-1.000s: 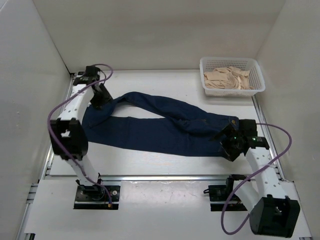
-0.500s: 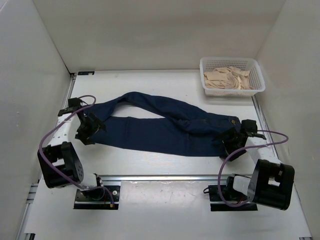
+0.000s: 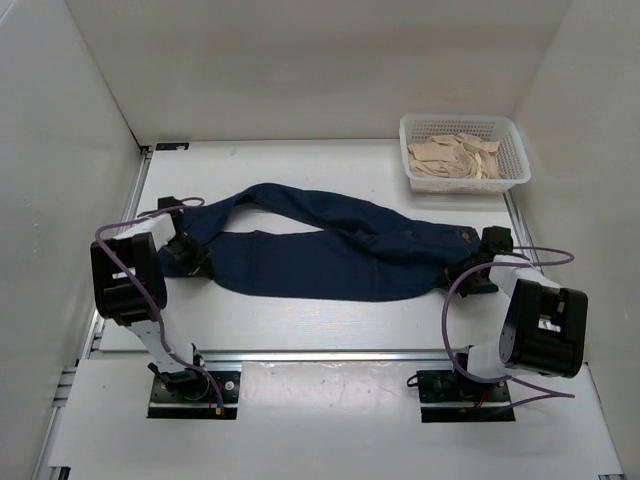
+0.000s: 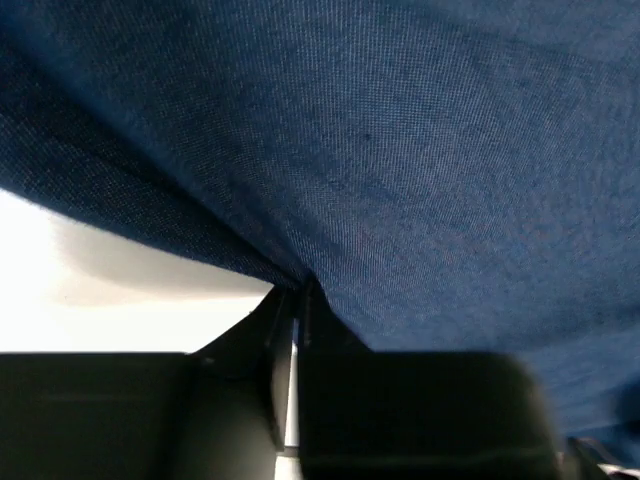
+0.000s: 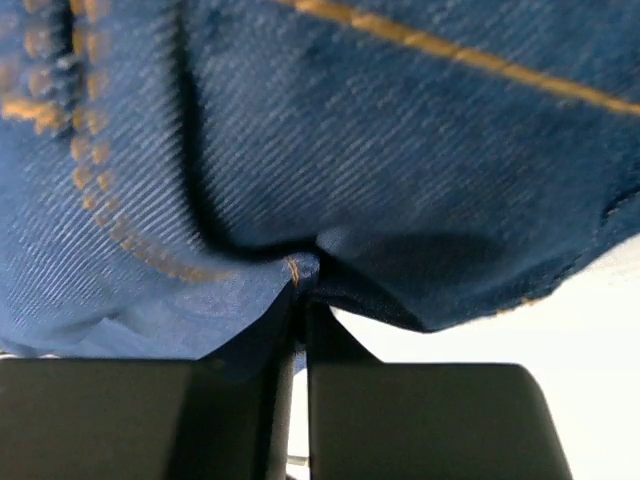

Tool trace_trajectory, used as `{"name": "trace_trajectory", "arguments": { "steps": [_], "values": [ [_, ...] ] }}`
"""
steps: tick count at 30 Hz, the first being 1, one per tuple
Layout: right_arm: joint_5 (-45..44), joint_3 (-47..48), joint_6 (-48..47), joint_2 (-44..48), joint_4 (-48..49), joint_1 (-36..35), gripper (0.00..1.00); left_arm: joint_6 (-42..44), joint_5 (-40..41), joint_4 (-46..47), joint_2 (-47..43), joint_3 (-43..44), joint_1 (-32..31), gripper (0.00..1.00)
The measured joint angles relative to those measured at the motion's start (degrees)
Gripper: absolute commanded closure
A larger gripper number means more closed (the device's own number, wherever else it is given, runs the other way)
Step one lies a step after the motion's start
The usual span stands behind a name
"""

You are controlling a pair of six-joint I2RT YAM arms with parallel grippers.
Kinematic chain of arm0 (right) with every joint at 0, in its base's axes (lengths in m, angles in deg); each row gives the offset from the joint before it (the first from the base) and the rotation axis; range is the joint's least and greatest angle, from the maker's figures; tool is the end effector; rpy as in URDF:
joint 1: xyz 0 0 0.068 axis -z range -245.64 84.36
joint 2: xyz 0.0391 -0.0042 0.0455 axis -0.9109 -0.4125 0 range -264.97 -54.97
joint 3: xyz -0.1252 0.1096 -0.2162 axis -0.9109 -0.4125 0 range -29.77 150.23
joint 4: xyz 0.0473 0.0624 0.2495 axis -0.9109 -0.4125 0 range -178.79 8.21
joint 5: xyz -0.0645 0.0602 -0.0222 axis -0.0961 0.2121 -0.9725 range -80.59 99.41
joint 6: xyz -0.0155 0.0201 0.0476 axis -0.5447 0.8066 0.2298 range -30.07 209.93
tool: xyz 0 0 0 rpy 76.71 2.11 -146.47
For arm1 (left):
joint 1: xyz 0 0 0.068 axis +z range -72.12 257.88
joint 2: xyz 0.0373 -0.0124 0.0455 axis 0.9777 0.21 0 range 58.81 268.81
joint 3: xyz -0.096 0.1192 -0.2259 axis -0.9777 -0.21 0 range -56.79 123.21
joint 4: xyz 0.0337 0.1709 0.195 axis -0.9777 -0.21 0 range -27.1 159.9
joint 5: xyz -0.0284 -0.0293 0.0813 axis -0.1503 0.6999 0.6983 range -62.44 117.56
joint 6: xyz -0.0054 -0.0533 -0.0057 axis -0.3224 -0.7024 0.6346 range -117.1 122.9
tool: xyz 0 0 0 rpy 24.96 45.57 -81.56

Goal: Fold and stack the trousers
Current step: Flatten the trousers out

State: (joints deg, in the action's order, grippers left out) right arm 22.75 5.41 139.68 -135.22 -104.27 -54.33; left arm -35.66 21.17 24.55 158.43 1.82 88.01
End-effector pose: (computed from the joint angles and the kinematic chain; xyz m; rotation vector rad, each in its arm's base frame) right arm 0.2294 -0.0375 0.1422 1.3696 2.4507 0.4933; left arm 0.2914 0.0480 0.1492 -1.2736 2.8277 -0.1921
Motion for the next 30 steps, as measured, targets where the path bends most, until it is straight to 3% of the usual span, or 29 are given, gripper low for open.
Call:
{"name": "trace_trajectory", "arguments": {
  "steps": [4, 8, 14, 18, 22, 23, 24, 25, 26, 28, 29, 30],
  "values": [
    [-1.60, 4.61, -0.70, -0.22, -1.66, -0.09, 1.00, -0.04, -0.48, 0.20, 2.89, 3.91, -0.46, 0.90],
    [-1.55, 15.10, -1.77, -1.31, -5.38, -0.24, 1.00, -0.24, -1.18, -1.77, 4.48, 11.04, -0.90, 0.90],
    [-1.64, 27.17, -4.13, 1.20, -9.86, -1.38, 1.00, 0.15, -1.92, -5.42, -0.37, 24.06, -2.12, 0.90],
    [-2.45, 23.78, -5.31, 8.41, -12.04, -1.36, 1.00, 0.81, -1.64, -6.12, -9.62, 21.11, -1.55, 0.90],
    [-4.31, 13.75, -5.88, 17.88, -15.63, -1.25, 0.98, 1.95, -1.07, -6.60, -16.20, 10.05, 0.00, 0.86],
    [-5.01, 11.08, -5.95, 20.24, -17.31, -1.09, 0.86, 2.34, -0.76, -6.95, -17.40, 6.25, 0.48, 0.79],
    [-5.68, 8.83, -6.01, 22.60, -18.73, -0.94, 0.40, 2.78, -0.37, -7.43, -18.58, 2.67, 0.92, 0.68],
    [-6.38, 6.67, -5.95, 25.29, -20.31, -0.74, 0.27, 3.34, -0.11, -8.24, -19.45, 0.11, 1.16, 0.50],
    [-7.28, 5.20, -6.32, 28.11, -21.86, -0.48, 0.18, 3.80, 0.11, -9.53, -20.59, -2.01, 1.44, 0.23],
    [-8.35, 4.48, -6.73, 33.07, -24.20, -0.13, 0.08, 4.42, -0.50, -11.74, -22.29, -1.75, 1.84, 0.11],
    [-8.92, 4.94, -6.88, 33.92, -24.50, -0.07, 0.07, 4.76, -0.55, -12.68, -22.71, 0.07, 1.88, 0.11],
    [-9.53, 6.54, -7.21, 33.99, -25.33, -0.07, 0.07, 5.07, -0.57, -14.01, -22.64, 4.07, 1.66, 0.17]
  ]
}}
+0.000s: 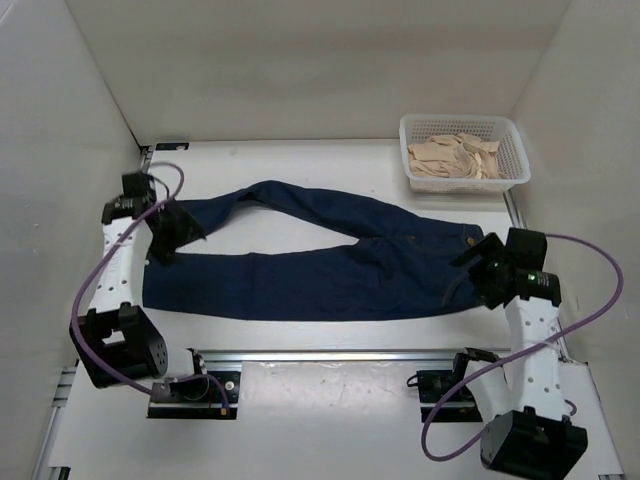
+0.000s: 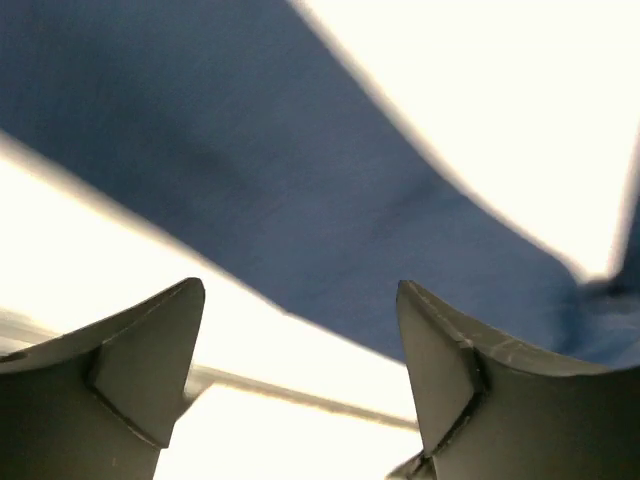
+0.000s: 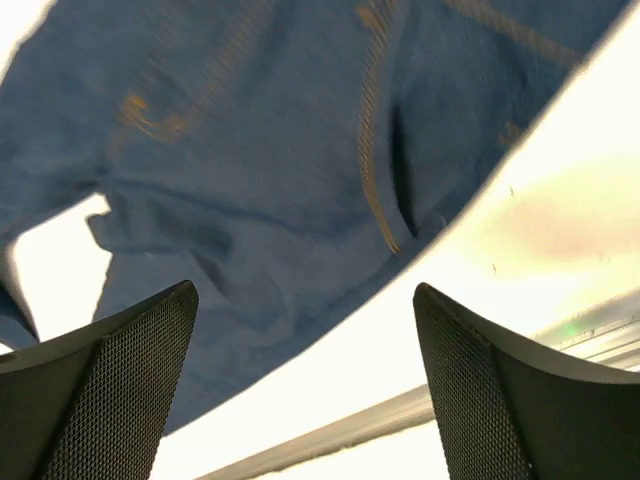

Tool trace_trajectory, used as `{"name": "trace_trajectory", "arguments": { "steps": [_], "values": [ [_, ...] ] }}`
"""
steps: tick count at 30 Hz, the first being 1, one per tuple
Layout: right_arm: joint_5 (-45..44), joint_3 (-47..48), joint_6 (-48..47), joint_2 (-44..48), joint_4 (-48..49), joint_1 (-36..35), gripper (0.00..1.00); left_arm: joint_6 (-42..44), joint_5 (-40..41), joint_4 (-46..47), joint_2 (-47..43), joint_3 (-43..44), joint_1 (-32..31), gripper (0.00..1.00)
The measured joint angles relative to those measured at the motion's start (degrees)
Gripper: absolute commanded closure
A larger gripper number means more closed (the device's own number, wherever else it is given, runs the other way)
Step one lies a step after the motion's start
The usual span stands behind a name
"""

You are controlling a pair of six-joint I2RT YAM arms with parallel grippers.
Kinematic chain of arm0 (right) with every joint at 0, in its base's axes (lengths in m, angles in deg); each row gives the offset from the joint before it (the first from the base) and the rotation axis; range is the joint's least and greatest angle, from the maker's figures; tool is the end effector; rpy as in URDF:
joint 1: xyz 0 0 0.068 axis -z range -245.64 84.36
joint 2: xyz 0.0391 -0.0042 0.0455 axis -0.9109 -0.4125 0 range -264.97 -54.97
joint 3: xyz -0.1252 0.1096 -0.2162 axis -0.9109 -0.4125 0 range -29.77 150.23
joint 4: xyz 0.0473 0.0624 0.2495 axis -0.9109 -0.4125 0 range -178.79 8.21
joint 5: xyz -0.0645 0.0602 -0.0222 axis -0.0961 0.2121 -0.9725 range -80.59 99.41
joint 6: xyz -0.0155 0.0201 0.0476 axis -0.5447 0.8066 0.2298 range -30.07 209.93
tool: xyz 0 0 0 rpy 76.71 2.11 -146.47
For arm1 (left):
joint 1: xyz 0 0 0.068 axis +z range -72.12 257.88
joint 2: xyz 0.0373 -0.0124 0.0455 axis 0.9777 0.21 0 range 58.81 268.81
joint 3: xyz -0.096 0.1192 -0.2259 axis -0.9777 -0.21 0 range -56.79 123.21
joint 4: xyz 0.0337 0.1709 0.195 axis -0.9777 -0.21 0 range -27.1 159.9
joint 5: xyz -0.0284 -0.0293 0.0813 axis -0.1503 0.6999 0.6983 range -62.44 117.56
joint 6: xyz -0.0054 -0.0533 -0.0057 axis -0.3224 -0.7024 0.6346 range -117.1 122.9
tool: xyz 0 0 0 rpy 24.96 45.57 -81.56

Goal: Fold and stack the trousers
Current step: Flatten the trousers out

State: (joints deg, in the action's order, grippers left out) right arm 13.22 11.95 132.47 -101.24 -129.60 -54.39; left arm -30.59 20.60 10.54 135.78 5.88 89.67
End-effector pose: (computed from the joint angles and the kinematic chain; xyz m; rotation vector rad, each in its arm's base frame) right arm 0.1509 -0.0276 0.2579 1.1094 2.2502 0.3109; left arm 0.2392 0.0455 0.2635 -1.0832 2.6619 -0.2493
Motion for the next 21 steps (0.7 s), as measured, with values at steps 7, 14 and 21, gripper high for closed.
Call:
{"name": "trace_trajectory", "arguments": {
  "steps": [7, 14, 21],
  "values": [
    [-0.90, 14.45, -5.73, -11.82, 5.03, 0.00, 1.00, 1.62, 1.05, 3.04, 9.44, 30.34, -2.60, 0.90],
    [2.82, 26.38, -11.65, -24.48, 7.45, -0.09, 0.97, 2.45, 1.68, 3.89, 32.87, 42.73, -2.91, 0.23],
    [5.03, 24.65, -13.73, -26.18, 7.08, -0.13, 0.89, 1.53, 0.37, 2.43, 47.39, 41.79, -3.69, 0.33]
  ]
}}
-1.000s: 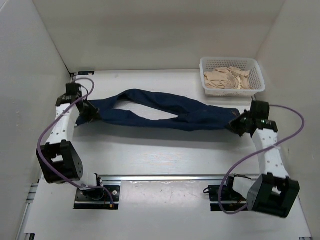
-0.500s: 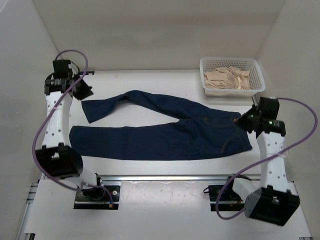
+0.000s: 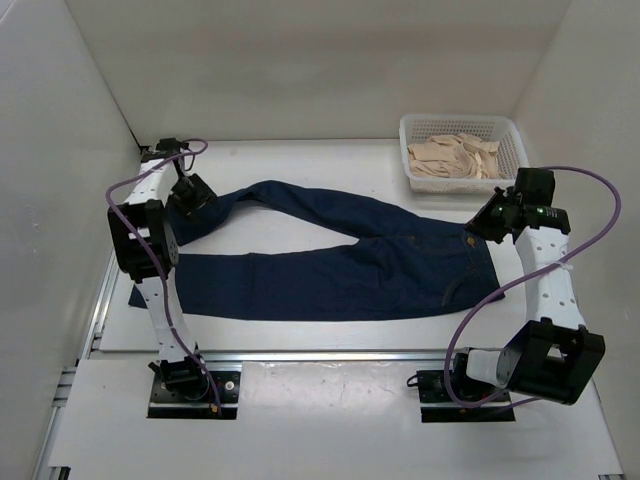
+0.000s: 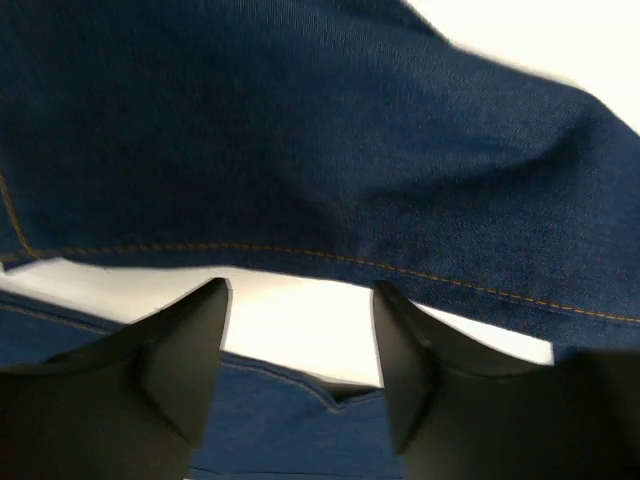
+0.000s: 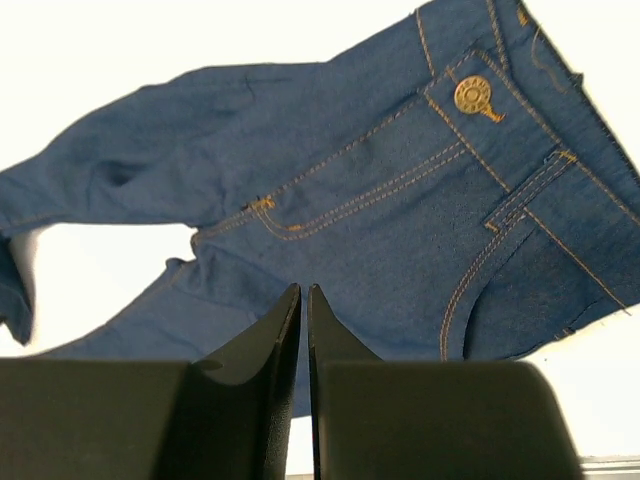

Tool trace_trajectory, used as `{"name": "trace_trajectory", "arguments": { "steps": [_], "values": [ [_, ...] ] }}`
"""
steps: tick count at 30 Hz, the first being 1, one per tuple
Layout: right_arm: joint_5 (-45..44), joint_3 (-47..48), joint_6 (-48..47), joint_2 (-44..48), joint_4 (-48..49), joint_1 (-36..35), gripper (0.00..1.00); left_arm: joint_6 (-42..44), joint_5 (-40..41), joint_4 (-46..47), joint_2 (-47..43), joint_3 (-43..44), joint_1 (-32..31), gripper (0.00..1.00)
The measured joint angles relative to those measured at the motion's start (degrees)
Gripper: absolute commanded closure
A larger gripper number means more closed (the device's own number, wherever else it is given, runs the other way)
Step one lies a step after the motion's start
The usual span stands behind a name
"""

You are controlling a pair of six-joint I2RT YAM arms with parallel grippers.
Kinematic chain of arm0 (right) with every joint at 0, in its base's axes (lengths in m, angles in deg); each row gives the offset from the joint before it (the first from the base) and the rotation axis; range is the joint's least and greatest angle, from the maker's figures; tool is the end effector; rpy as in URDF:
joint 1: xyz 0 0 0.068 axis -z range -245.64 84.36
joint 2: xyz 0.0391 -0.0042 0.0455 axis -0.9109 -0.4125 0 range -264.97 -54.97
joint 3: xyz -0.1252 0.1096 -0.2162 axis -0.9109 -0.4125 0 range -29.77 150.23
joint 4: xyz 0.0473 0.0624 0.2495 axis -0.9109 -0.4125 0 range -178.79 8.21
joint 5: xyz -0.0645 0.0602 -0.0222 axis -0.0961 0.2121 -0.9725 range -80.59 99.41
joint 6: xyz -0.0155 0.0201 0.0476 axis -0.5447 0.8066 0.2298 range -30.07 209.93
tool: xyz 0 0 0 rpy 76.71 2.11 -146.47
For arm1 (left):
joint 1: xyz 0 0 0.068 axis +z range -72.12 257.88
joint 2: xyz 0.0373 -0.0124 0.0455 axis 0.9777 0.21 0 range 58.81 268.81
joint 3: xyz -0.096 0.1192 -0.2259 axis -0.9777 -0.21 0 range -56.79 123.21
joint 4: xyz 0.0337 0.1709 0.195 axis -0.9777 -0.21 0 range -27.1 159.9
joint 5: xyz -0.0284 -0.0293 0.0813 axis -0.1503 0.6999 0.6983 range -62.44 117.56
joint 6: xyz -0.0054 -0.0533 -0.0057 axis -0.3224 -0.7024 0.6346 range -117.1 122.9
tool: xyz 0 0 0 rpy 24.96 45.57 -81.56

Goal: Fold and stack the trousers
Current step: Flatten the trousers out

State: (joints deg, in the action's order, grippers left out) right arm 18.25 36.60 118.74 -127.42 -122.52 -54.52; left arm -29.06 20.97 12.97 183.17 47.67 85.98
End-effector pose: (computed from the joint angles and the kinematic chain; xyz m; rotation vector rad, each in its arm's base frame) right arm 0.2611 -0.0458 0.3193 0.7503 2.2803 0.3293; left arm 0.4409 0.0586 0.1981 -0.9858 2.7604 -0.2351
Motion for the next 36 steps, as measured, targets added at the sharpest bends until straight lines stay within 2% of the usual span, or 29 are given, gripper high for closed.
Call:
{"name": "trace_trajectory", "arguments": {
  "steps": [2, 4, 5, 6, 11, 13, 15, 16, 17, 18, 22, 26, 29, 36],
  "values": [
    [0.70, -0.94, -0.66, 0.02, -0.13, 0.00, 0.89, -1.22, 0.13, -0.15, -0.33, -1.14, -0.11, 0.31],
    [1.03, -2.10, -1.11, 0.02, -0.26, 0.00, 0.88, -2.43, 0.11, 0.48, -0.92, -2.34, 0.17, 0.24],
    [1.16, -2.67, -1.31, 0.02, -0.35, 0.00, 0.87, -3.08, 0.13, 0.70, -1.14, -3.19, 0.61, 0.07],
    [1.25, -3.08, -1.46, -0.04, -0.52, 0.00, 0.85, -3.78, 0.22, 0.72, -1.18, -3.89, 1.11, 0.02],
    [1.55, -3.52, -2.40, -0.79, -1.14, 0.00, 0.84, -6.21, 0.70, 1.22, 0.35, -5.64, 3.76, 0.00],
    [1.64, -3.52, -2.49, -1.49, -1.11, 0.00, 0.83, -6.71, 0.79, 1.38, 1.86, -5.49, 4.22, 0.11],
    [1.68, -3.52, -2.47, -1.97, -1.11, 0.00, 0.83, -7.06, 1.01, 0.92, 2.36, -4.59, 4.26, 0.32],
    [1.68, -3.52, -2.49, -2.12, -1.11, 0.00, 0.82, -7.17, 1.18, 0.55, 2.97, -3.80, 4.15, 0.65],
    [1.68, -3.52, -2.49, -2.19, -1.09, 0.00, 0.82, -7.58, 1.31, -0.07, 3.67, -2.91, 4.13, 0.83],
    [1.68, -3.52, -2.49, -2.29, -1.11, 0.00, 0.82, -7.32, 1.42, 0.02, 4.59, -1.88, 4.09, 0.90],
    [1.70, -3.52, -2.49, -2.82, -1.09, 0.00, 0.82, -6.97, 2.05, -2.56, 7.41, 4.37, 4.04, 0.90],
    [1.73, -3.50, -2.49, -3.02, -1.05, 0.00, 0.82, -6.40, 4.66, -7.50, 11.43, 21.90, 4.17, 0.90],
    [1.64, -3.48, -2.45, -3.15, -1.05, 0.00, 0.82, -6.29, 5.09, -7.85, 10.60, 33.05, 4.66, 0.90],
    [1.11, -3.39, -2.43, -3.48, -1.05, 0.00, 0.83, -6.40, 1.29, -6.56, 1.64, 37.83, 8.41, 0.90]
  ]
}}
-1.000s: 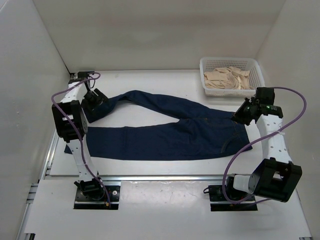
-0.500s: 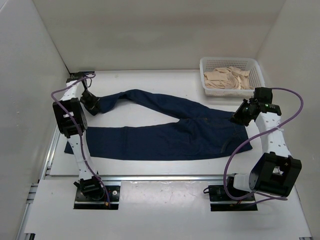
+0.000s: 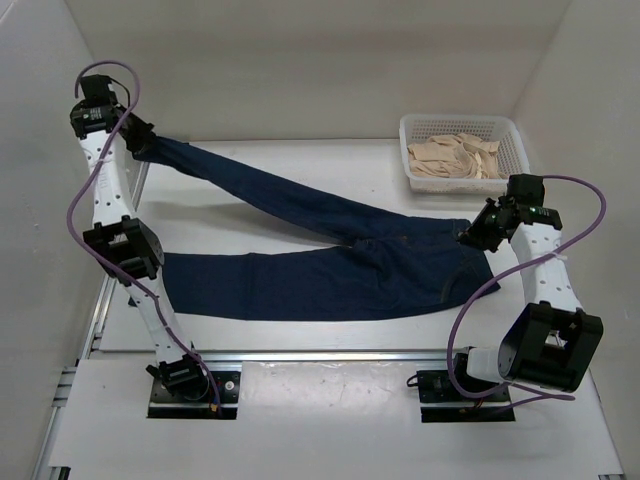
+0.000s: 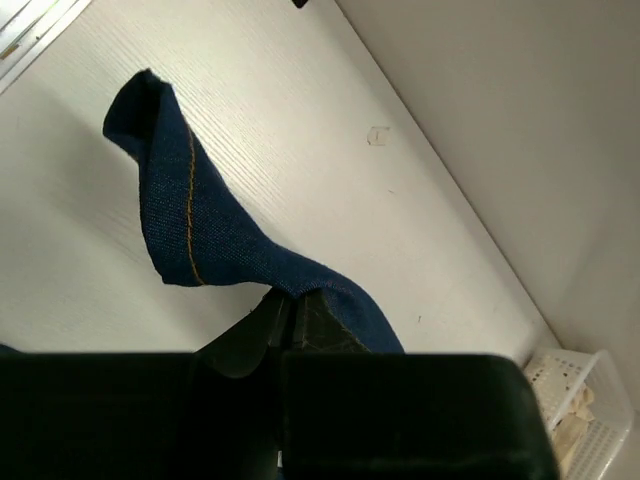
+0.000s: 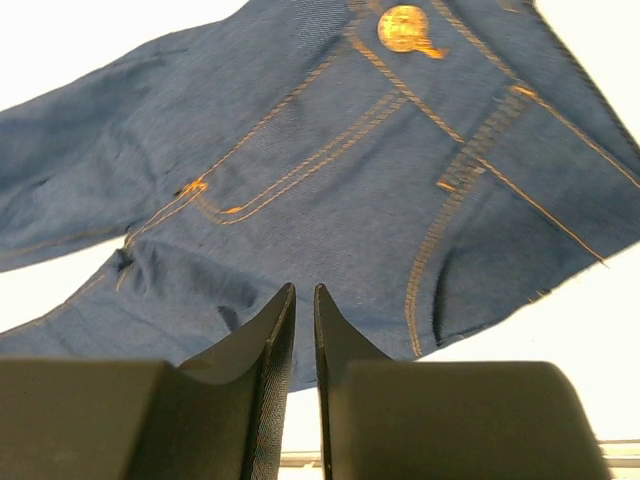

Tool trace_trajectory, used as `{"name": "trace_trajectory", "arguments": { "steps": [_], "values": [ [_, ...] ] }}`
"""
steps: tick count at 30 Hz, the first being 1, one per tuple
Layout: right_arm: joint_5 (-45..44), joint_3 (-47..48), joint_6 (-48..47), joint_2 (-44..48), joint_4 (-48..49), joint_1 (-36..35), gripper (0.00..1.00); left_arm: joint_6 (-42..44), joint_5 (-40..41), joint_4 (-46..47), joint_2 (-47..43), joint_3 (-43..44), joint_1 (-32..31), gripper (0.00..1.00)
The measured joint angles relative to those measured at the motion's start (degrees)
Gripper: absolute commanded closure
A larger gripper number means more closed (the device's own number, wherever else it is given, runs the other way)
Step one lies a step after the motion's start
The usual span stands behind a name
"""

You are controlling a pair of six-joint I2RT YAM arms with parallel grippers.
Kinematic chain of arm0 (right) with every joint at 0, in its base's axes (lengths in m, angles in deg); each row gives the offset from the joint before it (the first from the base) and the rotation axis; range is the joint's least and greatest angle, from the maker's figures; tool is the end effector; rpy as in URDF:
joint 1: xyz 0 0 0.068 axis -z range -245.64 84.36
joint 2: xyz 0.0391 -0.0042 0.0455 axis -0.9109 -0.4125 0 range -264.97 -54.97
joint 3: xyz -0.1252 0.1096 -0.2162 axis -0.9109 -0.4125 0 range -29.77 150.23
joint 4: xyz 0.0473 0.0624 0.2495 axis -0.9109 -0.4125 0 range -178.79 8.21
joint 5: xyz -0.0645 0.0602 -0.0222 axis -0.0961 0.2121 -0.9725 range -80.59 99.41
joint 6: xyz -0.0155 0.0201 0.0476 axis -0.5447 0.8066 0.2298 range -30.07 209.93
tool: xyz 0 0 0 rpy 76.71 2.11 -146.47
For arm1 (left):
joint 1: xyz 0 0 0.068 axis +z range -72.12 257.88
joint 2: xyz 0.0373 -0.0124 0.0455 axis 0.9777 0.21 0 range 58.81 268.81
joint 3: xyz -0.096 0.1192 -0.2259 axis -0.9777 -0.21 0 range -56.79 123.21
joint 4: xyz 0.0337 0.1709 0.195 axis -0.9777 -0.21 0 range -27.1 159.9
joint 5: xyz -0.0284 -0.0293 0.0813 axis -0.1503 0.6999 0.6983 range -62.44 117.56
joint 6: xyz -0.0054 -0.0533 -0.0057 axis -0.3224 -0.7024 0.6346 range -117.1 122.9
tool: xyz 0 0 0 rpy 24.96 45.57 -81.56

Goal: Fold and stack the trousers
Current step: Flatten the trousers out

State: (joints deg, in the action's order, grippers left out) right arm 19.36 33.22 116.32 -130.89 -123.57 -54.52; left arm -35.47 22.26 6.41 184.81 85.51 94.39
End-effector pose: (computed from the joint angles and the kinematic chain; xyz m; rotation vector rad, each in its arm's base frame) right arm 0.2671 -0.0463 0.2842 0.7485 2.4228 0.3258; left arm 0.4495 0.1298 0.3733 -1.0715 2.1581 -0.2886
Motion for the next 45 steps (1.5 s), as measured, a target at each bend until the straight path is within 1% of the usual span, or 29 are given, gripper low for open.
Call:
{"name": "trace_trajectory", "arguments": {
  "steps": [3, 6, 7, 8, 9, 10, 11, 13, 15, 16, 17, 18, 19, 20, 21, 23, 24, 25, 26, 28, 32, 34, 39, 40, 41, 42, 43, 44, 45],
  "values": [
    [-0.26, 0.02, 0.00, -0.44, 0.02, 0.00, 0.83, 0.00, -1.49, 0.33, -0.44, -0.28, 1.25, 0.90],
    [-0.42, 0.02, 0.00, -1.01, 0.02, 0.00, 0.83, 0.11, -2.23, 0.31, -0.42, -3.28, 2.29, 0.90],
    [-0.44, 0.02, 0.00, -1.07, 0.02, 0.00, 0.83, 0.39, -2.27, 0.48, -0.44, -5.18, 2.54, 0.85],
    [-0.44, 0.02, 0.02, -1.09, 0.02, 0.00, 0.83, 0.83, -2.19, 0.59, -0.63, -7.26, 2.82, 0.77],
    [-0.46, 0.02, -0.02, -1.09, 0.02, 0.00, 0.83, 1.44, -2.16, 0.76, -0.87, -9.70, 2.97, 0.64],
    [-0.46, 0.02, -0.04, -1.09, 0.04, 0.00, 0.83, 2.19, -1.86, 0.94, -1.68, -13.25, 3.19, 0.49],
    [-0.57, 0.02, -0.04, -1.09, 0.04, 0.00, 0.83, 2.49, -1.51, 1.05, -2.84, -17.90, 3.50, 0.27],
    [-0.72, 0.02, -0.11, -1.09, 0.04, 0.00, 0.83, 3.82, -1.49, 0.46, -5.25, -25.29, 3.50, 0.12],
    [-0.76, 0.09, -0.17, -1.42, 0.11, 0.00, 0.82, 4.87, -1.36, -0.83, -6.54, -27.65, 3.26, 0.12],
    [-0.76, 0.35, -0.24, -1.90, 0.11, 0.00, 0.80, 5.40, -1.20, -1.20, -6.69, -26.69, 2.78, 0.19],
    [-0.74, 0.79, -0.28, -2.69, 0.15, 0.00, 0.73, 5.84, -1.11, -1.51, -6.67, -24.59, 2.05, 0.45],
    [-0.66, 1.51, -0.26, -3.80, 0.09, 0.00, 0.66, 6.05, -1.07, -1.99, -6.49, -21.88, 1.27, 0.60],
    [-0.55, 2.40, -0.13, -4.98, 0.13, 0.00, 0.57, 6.45, -1.01, -1.97, -6.40, -18.78, 0.31, 0.72],
    [-0.37, 3.45, -0.07, -6.40, 0.39, -0.07, 0.40, 7.06, -1.18, -1.57, -6.40, -15.89, -0.63, 0.78],
    [-0.20, 4.59, 0.02, -7.96, 0.59, -0.31, 0.36, 7.50, -1.51, -0.90, -6.49, -13.60, -1.33, 0.78],
    [0.28, 7.28, -0.04, -11.19, 1.03, -0.81, 0.26, 7.98, -3.17, 0.66, -6.49, -11.06, -2.95, 0.61],
    [0.59, 8.48, 0.11, -12.92, 1.51, -1.22, 0.26, 8.17, -3.93, 1.11, -6.12, -10.54, -3.56, 0.53],
    [0.83, 9.62, 0.17, -14.53, 1.75, -1.81, 0.26, 8.52, -4.50, 1.29, -5.42, -10.43, -4.02, 0.35],
    [1.09, 10.64, 0.22, -16.15, 2.03, -2.40, 0.26, 8.74, -4.79, 1.42, -4.44, -10.56, -4.46, 0.33],
    [1.55, 12.17, 0.39, -19.28, 2.84, -3.82, 0.26, 8.85, -4.94, 1.70, -1.79, -12.20, -5.60, 0.24],
    [1.38, 15.76, 0.81, -25.57, 2.93, -7.61, 0.29, 9.64, -4.55, 1.11, 5.77, -15.43, -8.41, 0.23],
    [0.81, 18.16, 1.29, -28.87, 3.15, -9.88, 0.29, 10.19, -4.26, 0.50, 9.90, -15.54, -10.51, 0.16],
    [-0.09, 22.16, 3.37, -36.33, 4.24, -13.92, 0.29, 10.60, -3.65, -0.68, 15.69, -14.84, -14.91, 0.14],
    [-0.22, 22.51, 3.82, -37.62, 4.44, -14.25, 0.32, 10.80, -3.32, -0.96, 16.11, -14.27, -15.41, 0.14],
    [-0.42, 22.60, 4.28, -38.88, 4.68, -14.45, 0.36, 10.80, -3.30, -1.01, 16.11, -13.97, -15.69, 0.17],
    [-0.59, 22.56, 4.66, -39.74, 4.70, -14.53, 0.43, 10.86, -3.28, -0.96, 16.11, -13.57, -15.80, 0.21],
    [-0.81, 22.29, 5.03, -40.28, 4.81, -14.62, 0.63, 10.91, -3.28, -0.92, 16.11, -13.16, -15.80, 0.25],
    [-0.90, 21.86, 5.22, -40.50, 5.14, -14.62, 0.73, 10.91, -3.21, -0.74, 16.11, -13.05, -15.72, 0.32],
    [-1.03, 21.09, 5.99, -40.50, 5.70, -14.62, 0.82, 10.95, -3.15, -0.72, 16.11, -13.00, -15.56, 0.58]
  ]
}}
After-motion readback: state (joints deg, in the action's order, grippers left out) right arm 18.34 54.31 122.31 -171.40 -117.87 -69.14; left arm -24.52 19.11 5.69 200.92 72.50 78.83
